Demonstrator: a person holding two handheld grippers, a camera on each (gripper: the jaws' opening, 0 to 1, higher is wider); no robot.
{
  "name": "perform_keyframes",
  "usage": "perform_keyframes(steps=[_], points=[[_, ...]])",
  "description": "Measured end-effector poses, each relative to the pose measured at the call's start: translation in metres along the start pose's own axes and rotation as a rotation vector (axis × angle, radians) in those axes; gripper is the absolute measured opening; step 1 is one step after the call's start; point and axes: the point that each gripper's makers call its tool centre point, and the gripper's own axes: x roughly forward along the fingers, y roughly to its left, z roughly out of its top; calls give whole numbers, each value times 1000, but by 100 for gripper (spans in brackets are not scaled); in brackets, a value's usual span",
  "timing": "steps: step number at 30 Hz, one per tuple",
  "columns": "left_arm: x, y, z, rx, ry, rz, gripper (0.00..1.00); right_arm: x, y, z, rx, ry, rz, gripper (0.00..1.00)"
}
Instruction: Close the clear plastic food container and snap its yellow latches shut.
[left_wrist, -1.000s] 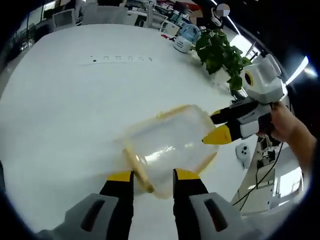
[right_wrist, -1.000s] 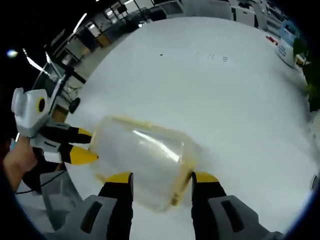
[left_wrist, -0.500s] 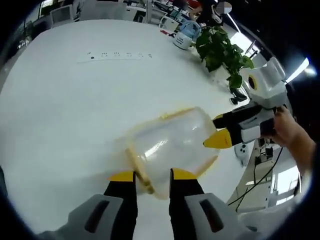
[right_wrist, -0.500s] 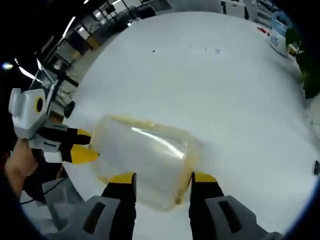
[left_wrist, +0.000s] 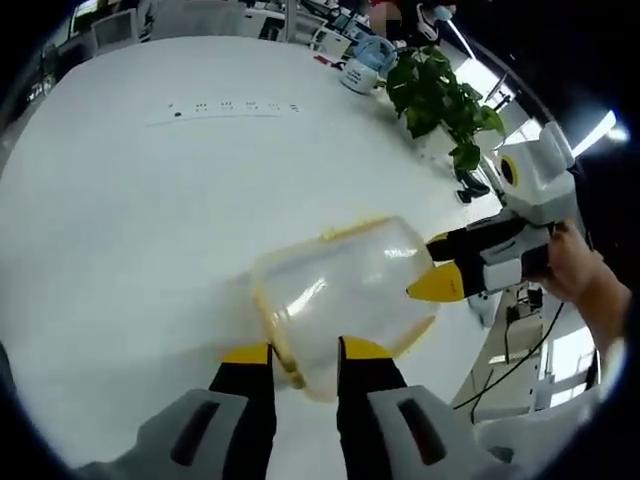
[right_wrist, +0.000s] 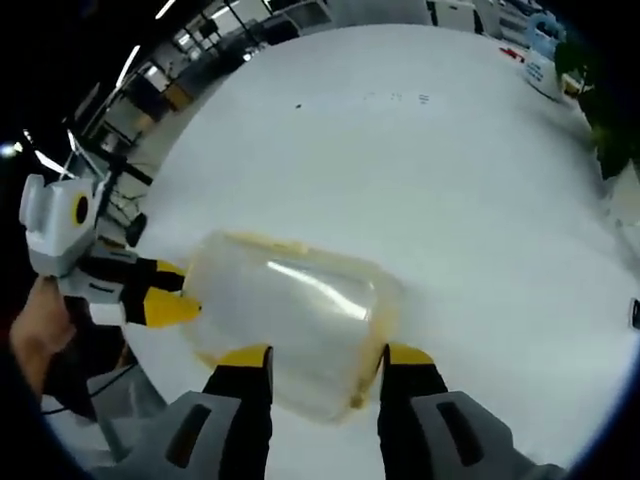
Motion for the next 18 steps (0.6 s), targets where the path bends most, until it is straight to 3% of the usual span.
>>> perform_keyframes(steps=[7,18], points=[[5,-1,4,16,24,-15,21,0,1,-2,25,-11,-3,40],[7,0,7,32,-5,-20,24,1,0,-3,35,-2,8,44]])
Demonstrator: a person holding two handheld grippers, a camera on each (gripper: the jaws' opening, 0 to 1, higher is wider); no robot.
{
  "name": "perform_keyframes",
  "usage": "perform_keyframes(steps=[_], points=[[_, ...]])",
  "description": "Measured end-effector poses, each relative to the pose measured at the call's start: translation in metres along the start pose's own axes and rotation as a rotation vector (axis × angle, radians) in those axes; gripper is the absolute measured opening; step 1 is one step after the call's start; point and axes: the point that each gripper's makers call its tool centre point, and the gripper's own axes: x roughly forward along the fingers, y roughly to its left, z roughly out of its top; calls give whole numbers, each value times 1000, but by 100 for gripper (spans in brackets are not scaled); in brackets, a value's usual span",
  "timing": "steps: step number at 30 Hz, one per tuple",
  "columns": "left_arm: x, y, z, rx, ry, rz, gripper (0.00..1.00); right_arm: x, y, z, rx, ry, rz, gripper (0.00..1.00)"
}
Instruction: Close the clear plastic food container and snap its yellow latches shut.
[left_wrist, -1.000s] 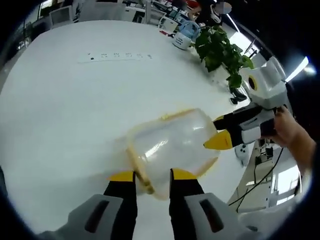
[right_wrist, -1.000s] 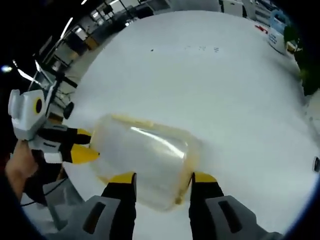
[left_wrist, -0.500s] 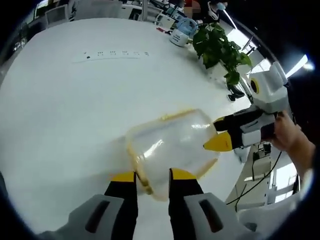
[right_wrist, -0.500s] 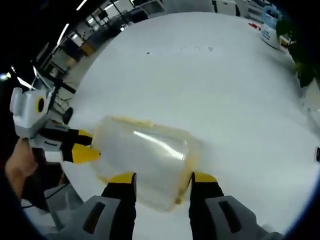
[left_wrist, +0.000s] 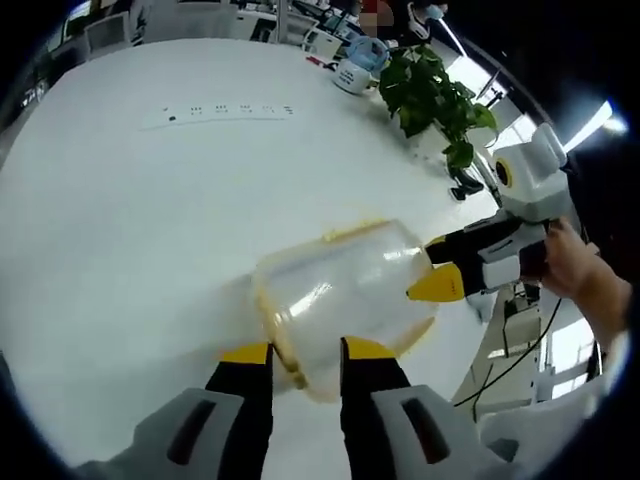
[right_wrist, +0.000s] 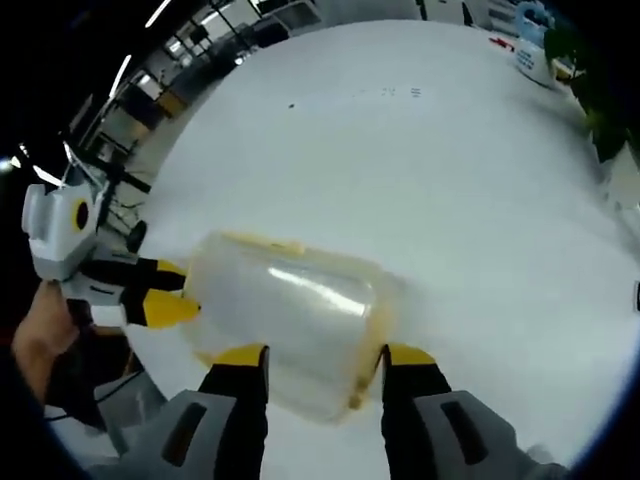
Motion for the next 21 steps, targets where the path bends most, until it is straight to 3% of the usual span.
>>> perform_keyframes(steps=[11,15,21], points=[[-1,0,2,32,0,0,28,-2,1,0,-55,3,11,47],[-2,4,-1,66,13,10,36,-8,-3,3,-106,-2,-19,41],[-6,5,-2,107,27,11,35,-10,0,3,-117,10,-5,43]])
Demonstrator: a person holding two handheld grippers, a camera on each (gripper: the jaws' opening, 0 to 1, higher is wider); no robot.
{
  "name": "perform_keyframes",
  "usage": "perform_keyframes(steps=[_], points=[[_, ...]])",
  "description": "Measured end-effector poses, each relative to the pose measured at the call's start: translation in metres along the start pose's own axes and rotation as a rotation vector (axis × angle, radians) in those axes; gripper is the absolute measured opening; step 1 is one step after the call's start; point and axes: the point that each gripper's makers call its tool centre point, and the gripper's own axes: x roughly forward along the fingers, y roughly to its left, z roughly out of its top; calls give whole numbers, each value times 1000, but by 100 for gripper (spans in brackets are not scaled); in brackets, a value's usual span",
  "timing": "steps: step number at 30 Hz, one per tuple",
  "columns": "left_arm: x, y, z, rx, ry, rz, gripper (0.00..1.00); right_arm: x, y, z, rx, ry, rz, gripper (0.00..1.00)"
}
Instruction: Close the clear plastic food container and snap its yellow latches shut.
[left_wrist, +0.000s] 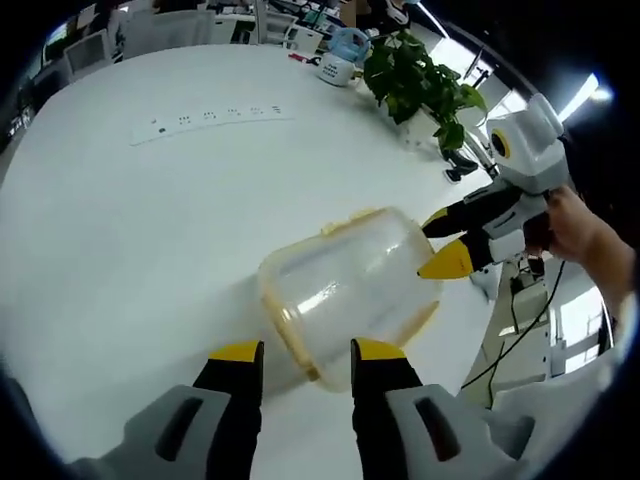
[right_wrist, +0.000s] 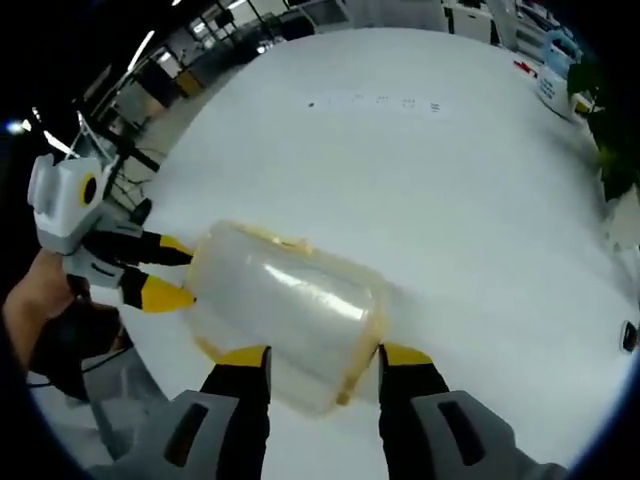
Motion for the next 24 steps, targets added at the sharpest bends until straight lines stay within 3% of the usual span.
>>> perform_keyframes(steps=[3,10,14,24], points=[[-1,-1,1,19,3,1,35,-2,0,-2,-31,13,-2,42],[-6,0,-7,186,56,22,36,-6,3,-5,-129,42,5,42],[-8,-3,-7,193,61,14,37,-8,4,-2,-151,38,13,44],[-15,-6,-2,327,88,3,40,-12,6,-4,-280,72,7,44]])
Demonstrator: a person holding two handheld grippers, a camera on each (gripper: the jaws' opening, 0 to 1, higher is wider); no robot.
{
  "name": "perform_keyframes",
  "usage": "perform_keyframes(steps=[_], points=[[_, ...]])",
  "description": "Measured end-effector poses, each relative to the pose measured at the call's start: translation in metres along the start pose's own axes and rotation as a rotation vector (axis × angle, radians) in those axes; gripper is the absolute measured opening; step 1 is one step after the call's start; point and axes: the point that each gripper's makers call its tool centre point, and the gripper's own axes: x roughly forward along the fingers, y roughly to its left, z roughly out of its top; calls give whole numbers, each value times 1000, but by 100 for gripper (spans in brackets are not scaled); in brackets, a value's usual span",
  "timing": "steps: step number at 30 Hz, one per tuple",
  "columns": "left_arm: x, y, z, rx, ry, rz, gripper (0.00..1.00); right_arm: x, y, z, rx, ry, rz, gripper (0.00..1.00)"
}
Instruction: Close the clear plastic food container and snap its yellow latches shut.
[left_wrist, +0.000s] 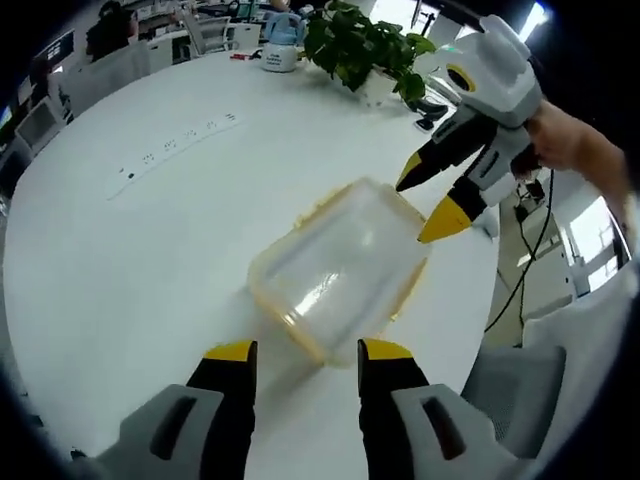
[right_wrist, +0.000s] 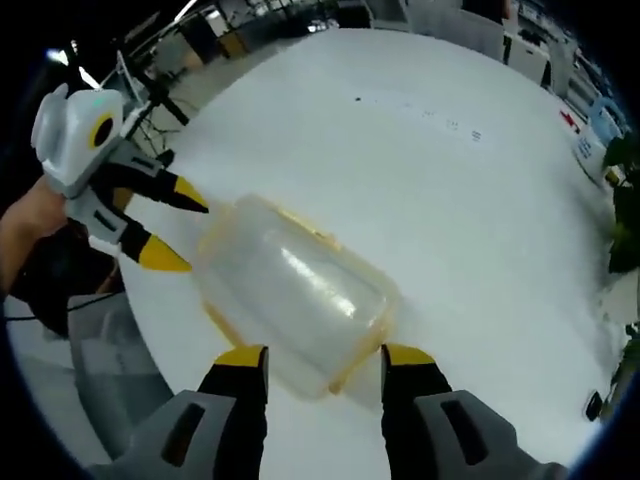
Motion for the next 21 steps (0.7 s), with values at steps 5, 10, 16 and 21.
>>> perform_keyframes(steps=[5,10,16,21], points=[[0,-3,1,48,-1,-7,40,-1,1,0,-29,6,12,43],[1,-7,3,85,7,-17,40,-2,8,5,-87,8,24,43],[-4,-8,9,208,31,1,40,1,15,7,-174,23,32,43],[-5,-9,13,257,37,-17,36,0,17,11,-205,20,45,43]])
